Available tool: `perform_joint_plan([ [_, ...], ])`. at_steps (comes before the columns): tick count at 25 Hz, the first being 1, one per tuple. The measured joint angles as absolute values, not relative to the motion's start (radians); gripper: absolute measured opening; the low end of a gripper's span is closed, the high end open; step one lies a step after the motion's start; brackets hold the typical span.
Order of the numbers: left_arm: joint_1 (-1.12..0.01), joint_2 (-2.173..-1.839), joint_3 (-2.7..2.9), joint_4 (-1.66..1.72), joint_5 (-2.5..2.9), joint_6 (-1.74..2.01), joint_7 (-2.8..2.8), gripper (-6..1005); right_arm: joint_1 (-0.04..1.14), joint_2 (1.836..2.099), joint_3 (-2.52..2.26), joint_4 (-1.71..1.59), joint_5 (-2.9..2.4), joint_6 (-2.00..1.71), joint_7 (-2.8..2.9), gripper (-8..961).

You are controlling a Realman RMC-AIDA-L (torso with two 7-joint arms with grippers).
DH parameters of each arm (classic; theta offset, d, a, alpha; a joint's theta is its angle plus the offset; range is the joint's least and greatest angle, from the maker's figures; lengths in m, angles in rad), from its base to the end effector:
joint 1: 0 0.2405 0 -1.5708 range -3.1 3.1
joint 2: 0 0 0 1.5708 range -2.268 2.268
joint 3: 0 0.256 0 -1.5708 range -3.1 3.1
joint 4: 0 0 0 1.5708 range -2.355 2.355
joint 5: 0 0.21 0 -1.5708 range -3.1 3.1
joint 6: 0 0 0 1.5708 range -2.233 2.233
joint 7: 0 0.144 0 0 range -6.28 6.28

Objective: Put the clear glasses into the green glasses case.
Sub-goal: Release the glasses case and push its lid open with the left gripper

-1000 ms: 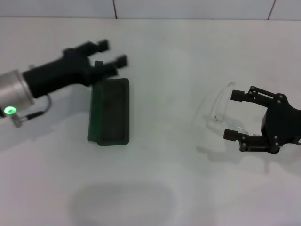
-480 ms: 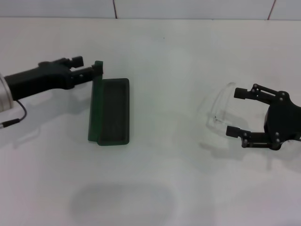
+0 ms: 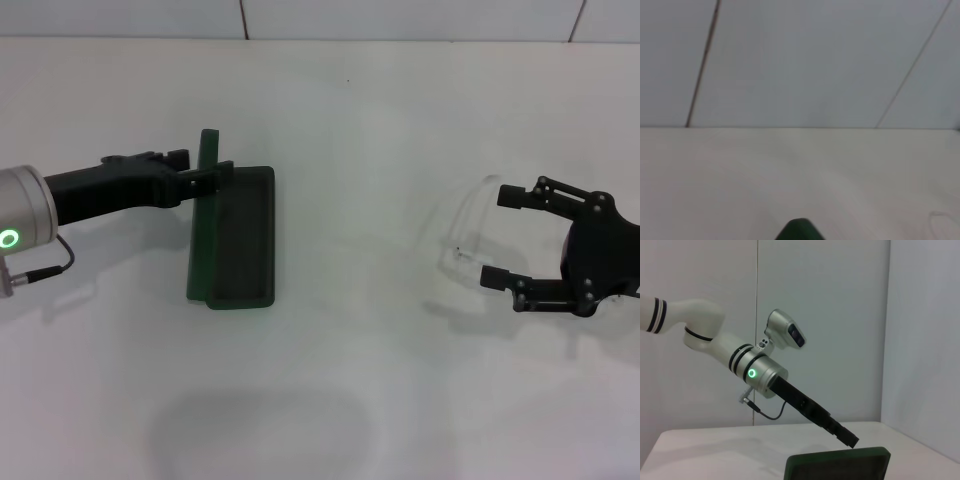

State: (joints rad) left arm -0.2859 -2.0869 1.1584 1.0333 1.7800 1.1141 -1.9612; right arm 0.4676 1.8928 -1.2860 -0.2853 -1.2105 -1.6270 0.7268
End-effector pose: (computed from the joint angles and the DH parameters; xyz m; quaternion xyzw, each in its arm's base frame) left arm -0.2654 0.3421 0.0101 -0.8599 -0.3952 -0.2143 0.2418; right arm 0.2780 0.2961 0.0083 -0.9262 0.0206 0.3358 0.1705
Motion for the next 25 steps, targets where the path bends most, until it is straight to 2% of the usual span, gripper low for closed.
perform_joint_plan([
  [25,-0.311,-2.089,1.227,1.076,1.966,1.043,-2.116,773,0.471,1.905,-1.285,-0.285,-1.21,-1.605,0.735,846],
])
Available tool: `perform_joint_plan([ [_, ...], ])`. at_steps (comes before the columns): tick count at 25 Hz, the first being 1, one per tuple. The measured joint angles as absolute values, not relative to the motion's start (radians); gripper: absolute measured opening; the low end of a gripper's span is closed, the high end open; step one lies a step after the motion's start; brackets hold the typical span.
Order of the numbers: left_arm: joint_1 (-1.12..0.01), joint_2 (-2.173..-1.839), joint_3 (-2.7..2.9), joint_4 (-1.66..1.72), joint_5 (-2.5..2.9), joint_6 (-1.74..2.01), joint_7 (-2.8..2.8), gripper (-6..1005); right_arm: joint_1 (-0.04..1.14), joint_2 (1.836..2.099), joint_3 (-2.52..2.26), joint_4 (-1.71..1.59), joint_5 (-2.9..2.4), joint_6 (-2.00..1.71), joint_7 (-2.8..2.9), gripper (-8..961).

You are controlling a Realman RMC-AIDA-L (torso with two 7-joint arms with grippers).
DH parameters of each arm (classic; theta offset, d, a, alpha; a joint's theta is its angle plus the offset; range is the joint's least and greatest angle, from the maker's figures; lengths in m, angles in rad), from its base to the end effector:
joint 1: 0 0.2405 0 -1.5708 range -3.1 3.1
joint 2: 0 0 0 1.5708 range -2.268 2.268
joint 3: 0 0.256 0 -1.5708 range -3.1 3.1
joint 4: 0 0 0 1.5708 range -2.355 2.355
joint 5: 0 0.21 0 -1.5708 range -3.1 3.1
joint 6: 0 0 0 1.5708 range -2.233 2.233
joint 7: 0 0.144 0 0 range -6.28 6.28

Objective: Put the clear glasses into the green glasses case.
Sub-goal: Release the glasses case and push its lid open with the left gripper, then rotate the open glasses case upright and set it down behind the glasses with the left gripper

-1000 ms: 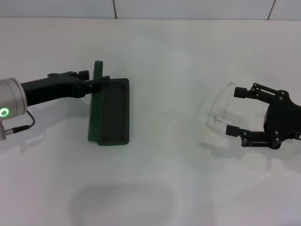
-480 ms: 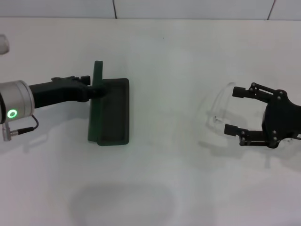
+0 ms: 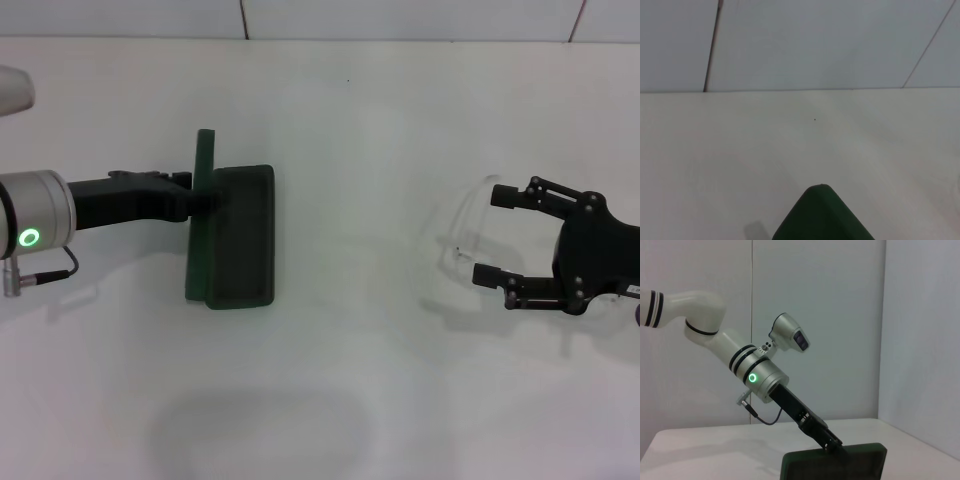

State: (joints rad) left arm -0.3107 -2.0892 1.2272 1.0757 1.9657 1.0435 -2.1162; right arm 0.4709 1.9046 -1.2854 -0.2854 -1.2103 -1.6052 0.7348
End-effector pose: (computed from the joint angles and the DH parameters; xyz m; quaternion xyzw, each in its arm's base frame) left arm -0.2656 0.3492 -0.0016 -0.8649 -0.4101 -0.1396 0.2536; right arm 0.2767 0.2980 0.0031 -0.9261 0.0284 0.3340 0.1729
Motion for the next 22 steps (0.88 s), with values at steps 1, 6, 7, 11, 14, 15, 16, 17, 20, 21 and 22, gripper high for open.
perform_joint_plan([
  [1,-0.312,-2.089,1.227,1.076,1.969,1.043,-2.122,753,0.471,1.905,-1.285,-0.285,-1.21,-1.605,0.735,845],
  [6,-0.316,-2.085,1.227,1.078,1.977,1.046,-2.161,653,0.467,1.907,-1.285,-0.285,-1.21,-1.604,0.734,843],
  [7,-0.316,-2.085,1.227,1.078,1.977,1.046,-2.161,633,0.466,1.908,-1.285,-0.285,-1.21,-1.604,0.734,842],
  [11,-0.317,-2.083,1.227,1.095,1.984,1.055,-2.166,451,0.464,1.91,-1.285,-0.285,-1.21,-1.605,0.731,840],
  [14,-0.323,-2.083,1.227,1.111,2.017,1.056,-2.166,338,0.462,1.911,-1.285,-0.285,-1.21,-1.608,0.731,838],
  [15,-0.325,-2.083,1.227,1.114,2.029,1.056,-2.166,308,0.461,1.912,-1.285,-0.285,-1.21,-1.609,0.73,838],
  [16,-0.331,-2.084,1.227,1.118,2.049,1.057,-2.166,278,0.461,1.913,-1.285,-0.285,-1.21,-1.61,0.73,837],
  [17,-0.337,-2.084,1.227,1.12,2.068,1.057,-2.165,249,0.461,1.913,-1.285,-0.285,-1.21,-1.61,0.73,837],
  [20,-0.36,-2.084,1.241,1.121,2.106,1.057,-2.159,213,0.46,1.917,-1.285,-0.285,-1.209,-1.612,0.728,835],
  [21,-0.364,-2.084,1.243,1.121,2.107,1.057,-2.157,209,0.46,1.918,-1.285,-0.285,-1.209,-1.613,0.727,835],
  [22,-0.371,-2.085,1.247,1.121,2.108,1.058,-2.151,206,0.46,1.919,-1.285,-0.285,-1.209,-1.613,0.727,834],
])
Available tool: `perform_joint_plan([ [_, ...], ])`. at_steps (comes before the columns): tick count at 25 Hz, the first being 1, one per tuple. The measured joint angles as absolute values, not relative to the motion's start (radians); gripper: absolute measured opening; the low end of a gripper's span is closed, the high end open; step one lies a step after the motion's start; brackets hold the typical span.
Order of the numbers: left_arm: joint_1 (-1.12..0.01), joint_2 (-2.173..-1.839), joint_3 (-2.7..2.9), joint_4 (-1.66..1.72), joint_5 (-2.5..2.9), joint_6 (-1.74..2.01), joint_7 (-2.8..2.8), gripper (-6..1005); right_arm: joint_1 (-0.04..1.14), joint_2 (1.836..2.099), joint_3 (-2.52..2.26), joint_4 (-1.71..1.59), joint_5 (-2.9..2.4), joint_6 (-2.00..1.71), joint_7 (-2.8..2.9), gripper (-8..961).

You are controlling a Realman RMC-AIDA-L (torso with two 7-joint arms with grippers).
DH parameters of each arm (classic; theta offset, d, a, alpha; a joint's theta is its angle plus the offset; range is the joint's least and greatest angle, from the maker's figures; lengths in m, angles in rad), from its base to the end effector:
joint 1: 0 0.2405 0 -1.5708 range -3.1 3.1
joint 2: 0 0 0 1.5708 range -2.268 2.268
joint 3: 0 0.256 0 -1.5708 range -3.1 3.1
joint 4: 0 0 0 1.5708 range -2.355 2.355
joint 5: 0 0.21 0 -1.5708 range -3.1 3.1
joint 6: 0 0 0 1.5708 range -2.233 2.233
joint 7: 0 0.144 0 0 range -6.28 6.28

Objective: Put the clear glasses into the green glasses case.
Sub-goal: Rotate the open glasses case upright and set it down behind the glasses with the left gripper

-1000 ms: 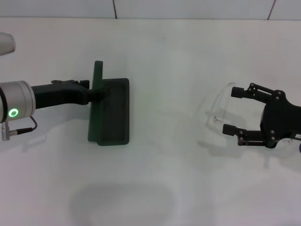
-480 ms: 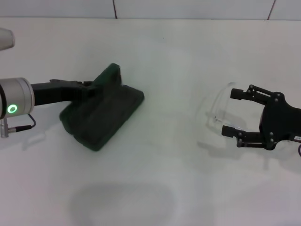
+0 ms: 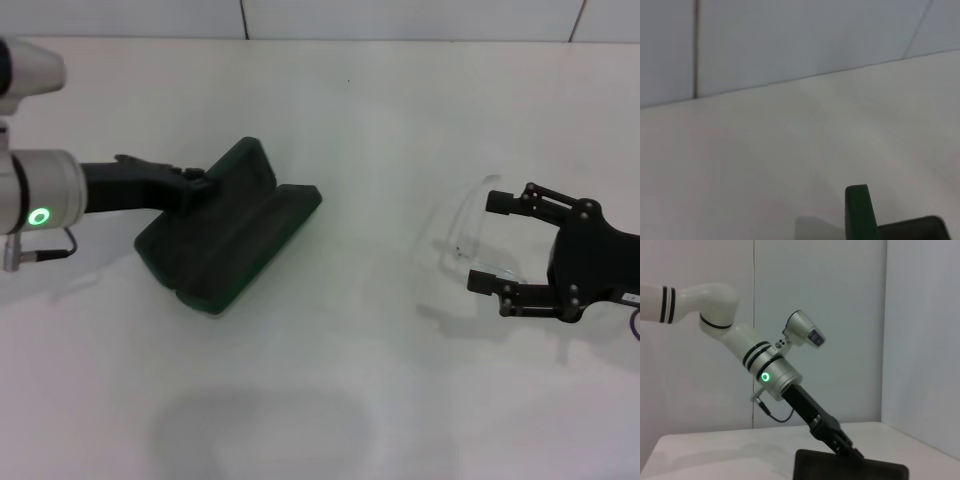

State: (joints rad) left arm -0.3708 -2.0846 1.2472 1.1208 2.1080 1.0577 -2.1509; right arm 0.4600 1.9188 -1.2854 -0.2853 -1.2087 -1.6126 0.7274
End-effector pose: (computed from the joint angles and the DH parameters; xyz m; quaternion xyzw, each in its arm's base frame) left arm -0.2501 0.3627 -0.0005 -0.8916 -0.3618 -0.0835 0.2593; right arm 0.2760 0.2929 -0.0019 -0.9237 0.0310 0.3413 0.1712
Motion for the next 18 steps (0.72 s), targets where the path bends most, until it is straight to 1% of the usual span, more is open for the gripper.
perform_joint_plan([
  [3,-0.39,-2.086,1.25,1.12,2.105,1.051,-2.12,203,0.459,1.926,-1.285,-0.285,-1.209,-1.61,0.726,833],
  [8,-0.437,-2.089,1.292,1.104,2.049,0.998,-1.939,203,0.455,1.947,-1.285,-0.285,-1.209,-1.607,0.696,830],
  [18,-0.62,-2.088,1.407,0.995,2.06,0.871,-1.715,203,0.437,1.993,-1.29,-0.285,-1.209,-1.606,0.652,825],
])
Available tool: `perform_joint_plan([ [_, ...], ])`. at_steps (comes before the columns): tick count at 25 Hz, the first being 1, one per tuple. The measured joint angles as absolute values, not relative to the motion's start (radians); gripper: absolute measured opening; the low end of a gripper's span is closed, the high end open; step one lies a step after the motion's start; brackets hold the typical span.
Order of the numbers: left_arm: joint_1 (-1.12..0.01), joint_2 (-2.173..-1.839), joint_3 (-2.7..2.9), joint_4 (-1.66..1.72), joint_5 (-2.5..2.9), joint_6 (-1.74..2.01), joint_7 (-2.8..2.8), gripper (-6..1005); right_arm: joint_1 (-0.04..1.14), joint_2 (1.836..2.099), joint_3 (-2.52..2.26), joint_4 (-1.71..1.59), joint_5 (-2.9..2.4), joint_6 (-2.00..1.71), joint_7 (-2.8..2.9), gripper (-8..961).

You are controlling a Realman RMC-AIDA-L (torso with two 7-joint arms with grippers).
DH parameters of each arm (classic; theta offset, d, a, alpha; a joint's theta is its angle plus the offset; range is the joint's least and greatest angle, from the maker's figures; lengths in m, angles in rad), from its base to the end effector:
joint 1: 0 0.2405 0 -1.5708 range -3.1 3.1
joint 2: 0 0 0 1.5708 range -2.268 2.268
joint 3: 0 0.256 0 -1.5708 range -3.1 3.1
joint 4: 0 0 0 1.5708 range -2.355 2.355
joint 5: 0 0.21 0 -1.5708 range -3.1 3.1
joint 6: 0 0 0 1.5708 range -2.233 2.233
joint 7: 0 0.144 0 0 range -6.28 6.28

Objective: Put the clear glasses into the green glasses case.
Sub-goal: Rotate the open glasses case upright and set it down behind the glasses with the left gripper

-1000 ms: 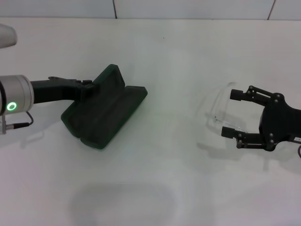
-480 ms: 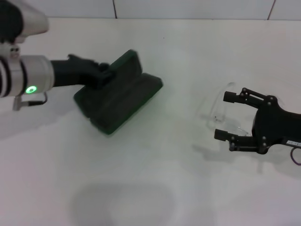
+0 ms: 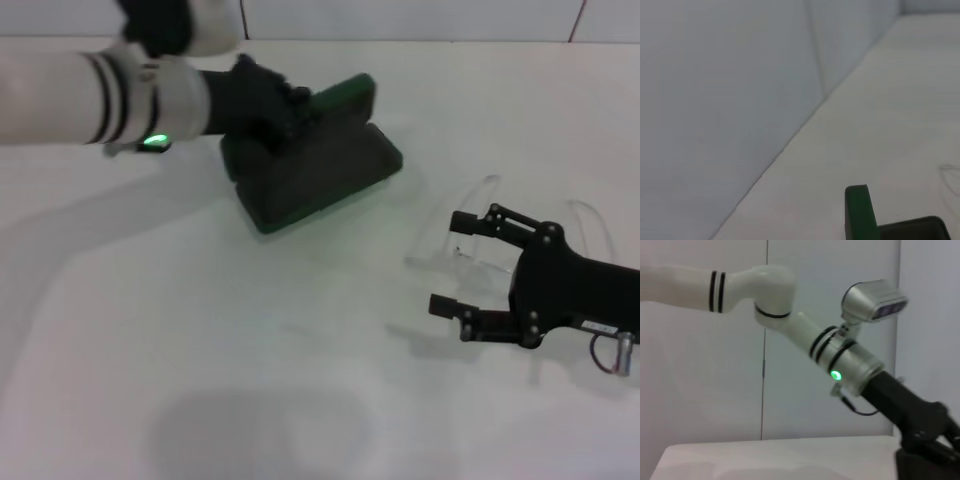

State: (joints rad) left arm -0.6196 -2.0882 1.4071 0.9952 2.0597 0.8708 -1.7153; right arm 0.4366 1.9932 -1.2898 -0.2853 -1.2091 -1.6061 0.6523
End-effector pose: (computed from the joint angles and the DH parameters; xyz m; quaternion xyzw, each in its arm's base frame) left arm -0.1660 0.4116 -0.0405 -0.9608 -0.0564 -0.0396 0.2685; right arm 0.2661 0.2783 -0.0302 -0.9166 0.0195 0.3601 0.1726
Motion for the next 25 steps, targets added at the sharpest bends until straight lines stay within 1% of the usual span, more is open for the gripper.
perform_joint_plan([
  [3,-0.666,-2.09,1.443,0.967,2.074,0.839,-1.636,203,0.43,2.006,-1.289,-0.285,-1.21,-1.606,0.649,824],
  [7,-0.747,-2.09,1.513,0.905,2.078,0.813,-1.569,202,0.426,2.011,-1.291,-0.278,-1.21,-1.608,0.647,822],
  [16,-0.79,-2.091,1.587,0.891,2.068,0.864,-1.556,202,0.41,2.014,-1.289,-0.277,-1.21,-1.613,0.647,817],
  [25,-0.789,-2.094,1.618,0.889,2.01,0.878,-1.542,202,0.409,2.009,-1.294,-0.279,-1.211,-1.607,0.647,812],
])
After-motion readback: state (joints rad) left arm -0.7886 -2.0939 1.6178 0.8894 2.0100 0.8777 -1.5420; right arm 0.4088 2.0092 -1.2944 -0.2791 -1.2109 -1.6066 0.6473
